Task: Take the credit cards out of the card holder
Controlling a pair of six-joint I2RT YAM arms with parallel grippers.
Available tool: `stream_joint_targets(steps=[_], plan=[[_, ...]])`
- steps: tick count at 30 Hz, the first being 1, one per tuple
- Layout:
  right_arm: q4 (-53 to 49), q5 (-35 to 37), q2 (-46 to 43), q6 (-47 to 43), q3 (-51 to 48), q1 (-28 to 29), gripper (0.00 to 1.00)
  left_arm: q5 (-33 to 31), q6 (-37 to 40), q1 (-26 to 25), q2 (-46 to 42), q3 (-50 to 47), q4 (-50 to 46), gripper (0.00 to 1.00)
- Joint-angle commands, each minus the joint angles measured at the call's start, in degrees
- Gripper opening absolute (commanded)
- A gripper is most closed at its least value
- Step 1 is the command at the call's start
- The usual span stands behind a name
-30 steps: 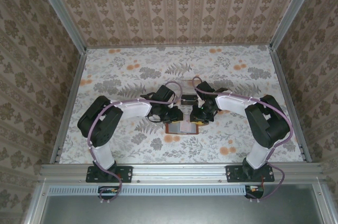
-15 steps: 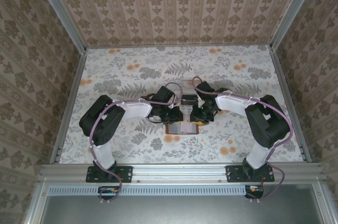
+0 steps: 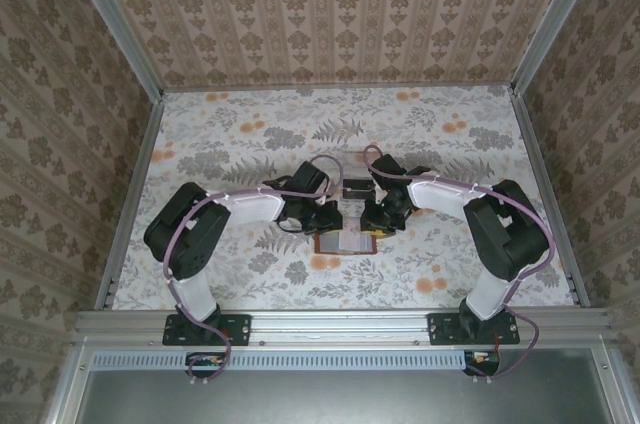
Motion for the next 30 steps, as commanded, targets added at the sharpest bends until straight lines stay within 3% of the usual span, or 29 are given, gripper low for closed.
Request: stream_joint_targets(steps=[1,10,21,30], plan=[[-4.1,4.4,0.7,-0.8,0.4,0.1,0.25,-2.2,2.4,0.6,-1.9,-1.1,-5.0,0.08],[-4.3,3.7,-1.0,-0.4,0.9,0.3,0.25,-2.0,2.8,0.7,-2.2,-0.7,-5.3,0.07],[3.4,-6.2,-2.4,2.6,0.2,0.9,0.25,1.5,-0.5,0.0,1.6,0.1,1.7,0.06],[2.9,-4.9,1.1,2.0,0.1,1.0,0.25,1.6,-0.4,-0.2,2.4,0.2,1.5,0.06]])
